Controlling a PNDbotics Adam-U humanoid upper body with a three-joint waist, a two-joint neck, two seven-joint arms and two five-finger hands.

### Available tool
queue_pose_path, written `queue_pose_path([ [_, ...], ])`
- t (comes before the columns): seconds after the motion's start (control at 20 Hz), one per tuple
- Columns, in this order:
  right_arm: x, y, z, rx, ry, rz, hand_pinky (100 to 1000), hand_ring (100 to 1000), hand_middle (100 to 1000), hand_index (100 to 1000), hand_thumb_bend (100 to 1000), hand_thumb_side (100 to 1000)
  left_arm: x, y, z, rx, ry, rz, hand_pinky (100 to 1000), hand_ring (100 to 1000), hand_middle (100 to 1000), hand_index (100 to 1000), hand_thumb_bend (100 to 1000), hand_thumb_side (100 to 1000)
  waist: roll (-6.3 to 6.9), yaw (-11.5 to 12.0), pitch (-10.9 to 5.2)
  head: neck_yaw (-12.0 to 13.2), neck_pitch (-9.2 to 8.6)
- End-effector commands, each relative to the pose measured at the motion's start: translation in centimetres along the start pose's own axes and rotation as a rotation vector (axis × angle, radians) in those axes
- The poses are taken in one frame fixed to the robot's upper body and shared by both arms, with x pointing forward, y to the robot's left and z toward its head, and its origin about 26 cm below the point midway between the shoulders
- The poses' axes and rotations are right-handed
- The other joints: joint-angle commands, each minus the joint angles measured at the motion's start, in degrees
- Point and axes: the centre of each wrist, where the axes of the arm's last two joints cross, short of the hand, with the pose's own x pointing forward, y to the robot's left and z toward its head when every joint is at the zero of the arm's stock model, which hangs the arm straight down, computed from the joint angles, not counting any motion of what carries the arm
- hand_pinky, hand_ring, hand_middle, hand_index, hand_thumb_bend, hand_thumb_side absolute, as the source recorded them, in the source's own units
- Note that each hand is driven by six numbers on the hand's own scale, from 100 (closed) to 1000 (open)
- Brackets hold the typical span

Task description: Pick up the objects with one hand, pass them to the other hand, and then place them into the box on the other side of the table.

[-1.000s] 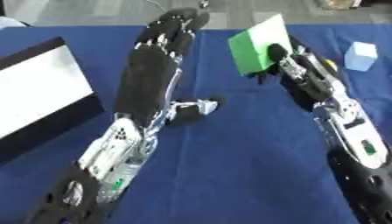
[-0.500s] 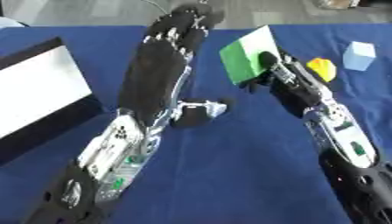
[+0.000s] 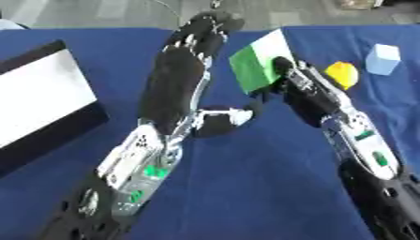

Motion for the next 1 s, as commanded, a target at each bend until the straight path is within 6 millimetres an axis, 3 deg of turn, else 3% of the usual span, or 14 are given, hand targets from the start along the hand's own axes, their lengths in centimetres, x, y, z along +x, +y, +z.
queue_pose_path([
  [0.05,1.3,0.3,-0.8,0.040,-0.047,0.012,582,375,251,636,100,536,0.5,-0.2,-0.5,0.021,-0.004,0.038,784,865,772,847,797,222,-0.55,-0.1,0.23,-0.1,-0.14],
  [0.6,1.9,0.6,-1.2,0.095,-0.055,0.002,581,376,251,636,100,535,1.1,-1.4,-1.2,0.028,-0.010,0.100,776,858,759,832,779,223,-0.85,-0.3,0.48,0.0,-0.14],
  [1.0,2.2,0.7,-1.3,0.124,-0.063,0.011,582,377,250,637,100,532,1.2,-1.7,-1.4,0.055,0.009,0.110,759,839,731,806,686,211,-0.88,-0.7,0.63,0.1,-0.14],
])
